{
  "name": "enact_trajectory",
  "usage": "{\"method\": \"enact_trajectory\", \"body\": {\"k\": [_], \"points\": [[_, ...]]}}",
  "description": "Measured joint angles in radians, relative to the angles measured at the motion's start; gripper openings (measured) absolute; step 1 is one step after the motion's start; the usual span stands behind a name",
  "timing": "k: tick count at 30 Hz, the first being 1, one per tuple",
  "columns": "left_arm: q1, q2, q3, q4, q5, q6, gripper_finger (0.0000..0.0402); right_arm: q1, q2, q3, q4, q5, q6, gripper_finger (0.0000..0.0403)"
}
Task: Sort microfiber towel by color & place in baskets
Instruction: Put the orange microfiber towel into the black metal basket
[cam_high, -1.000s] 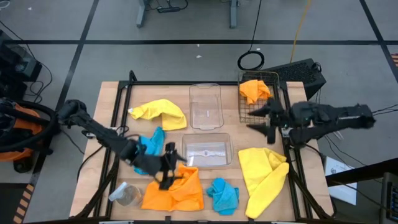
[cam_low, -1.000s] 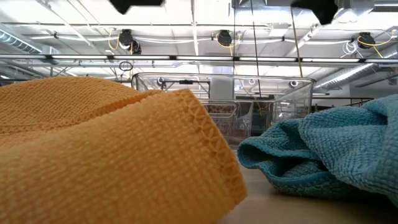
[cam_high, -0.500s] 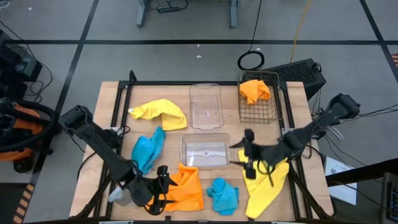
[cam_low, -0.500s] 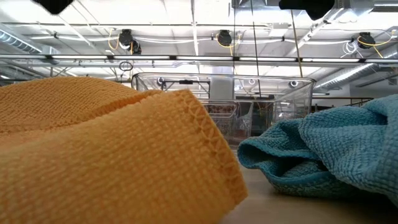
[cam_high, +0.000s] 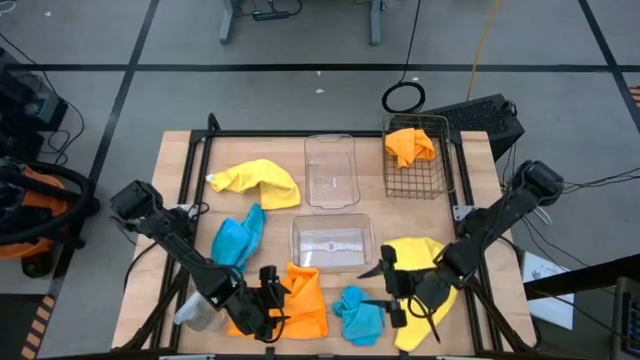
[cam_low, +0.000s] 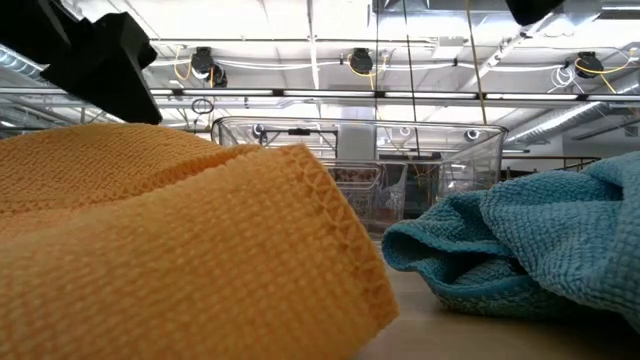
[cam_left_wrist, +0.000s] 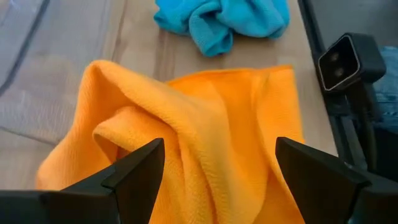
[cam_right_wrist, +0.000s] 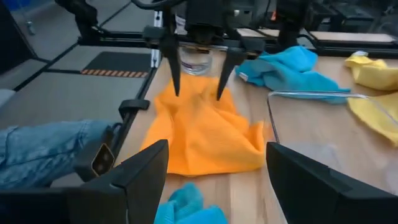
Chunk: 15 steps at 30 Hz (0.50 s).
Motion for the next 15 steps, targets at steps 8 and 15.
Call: {"method": "enact_trajectory", "body": {"k": [8, 15], "points": [[0.036, 0.076, 0.000, -0.005, 0.063, 0.000, 0.0313, 0.093, 0.016, 0.000, 0.049, 0.129, -0.001, 0.0260], [0.091, 0.151, 0.000, -0.002, 0.213, 0.032, 0.0279, 0.138, 0.016, 0.000, 0.055, 0.176, 0.004, 0.0260]]}}
